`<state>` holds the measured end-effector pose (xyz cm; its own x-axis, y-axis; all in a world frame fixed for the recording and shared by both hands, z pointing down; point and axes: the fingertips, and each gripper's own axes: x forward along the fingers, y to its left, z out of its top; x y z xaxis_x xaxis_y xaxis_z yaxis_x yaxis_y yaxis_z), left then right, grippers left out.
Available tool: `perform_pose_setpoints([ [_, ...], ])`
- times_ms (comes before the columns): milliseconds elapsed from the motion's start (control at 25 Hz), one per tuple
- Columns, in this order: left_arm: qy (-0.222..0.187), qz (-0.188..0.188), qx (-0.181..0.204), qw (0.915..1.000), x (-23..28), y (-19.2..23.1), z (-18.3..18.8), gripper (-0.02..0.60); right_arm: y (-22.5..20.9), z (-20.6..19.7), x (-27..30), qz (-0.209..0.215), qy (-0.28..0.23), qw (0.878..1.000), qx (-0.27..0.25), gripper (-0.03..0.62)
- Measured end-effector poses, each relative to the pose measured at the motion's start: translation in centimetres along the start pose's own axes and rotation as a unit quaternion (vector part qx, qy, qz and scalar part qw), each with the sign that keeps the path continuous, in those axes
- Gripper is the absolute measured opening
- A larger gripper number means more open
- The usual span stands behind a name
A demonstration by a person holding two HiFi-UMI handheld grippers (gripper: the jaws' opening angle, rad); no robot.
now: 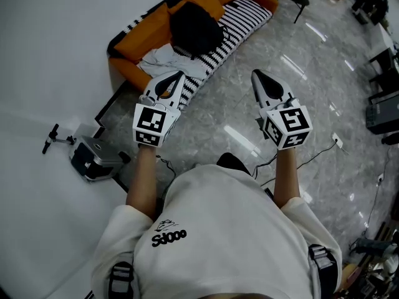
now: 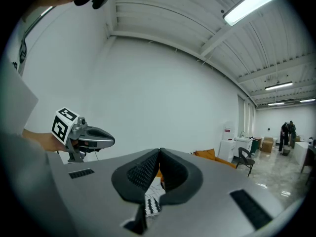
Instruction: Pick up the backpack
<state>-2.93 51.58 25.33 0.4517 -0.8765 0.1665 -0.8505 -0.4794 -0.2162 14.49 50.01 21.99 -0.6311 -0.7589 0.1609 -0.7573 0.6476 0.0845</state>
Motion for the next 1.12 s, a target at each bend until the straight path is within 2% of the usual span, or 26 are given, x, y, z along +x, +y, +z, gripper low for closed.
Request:
perform_pose_setpoints([
  [280,-0.012,-0.015,0.009,0.9998,-0.9,0.8,0.4,0.023,0.9,0.7,0.2,-0.020,-0.003,1.000,0.003,0.032],
  [520,-0.012,-0.014,0.004,0.9998,0.6,1.7,-0.4,0.023,0.4,-0.1,1.1,-0.020,0.000,1.000,0.010,0.033],
  [640,-0.008,-0.016,0.006,0.9998,1.9,1.8,-0.6,0.023,-1.1,0.0,2.0,-0.019,-0.008,0.999,0.025,0.033],
  [760,-0.003,-0.009,0.004,0.9999,3.7,2.8,-0.8,0.023,-2.8,0.0,3.8,-0.019,-0.008,1.000,0.014,0.034],
  [1120,0.007,0.010,0.007,0.9999,12.8,5.1,0.3,0.023,-11.1,-0.9,10.2,-0.004,0.000,1.000,0.016,0.034],
])
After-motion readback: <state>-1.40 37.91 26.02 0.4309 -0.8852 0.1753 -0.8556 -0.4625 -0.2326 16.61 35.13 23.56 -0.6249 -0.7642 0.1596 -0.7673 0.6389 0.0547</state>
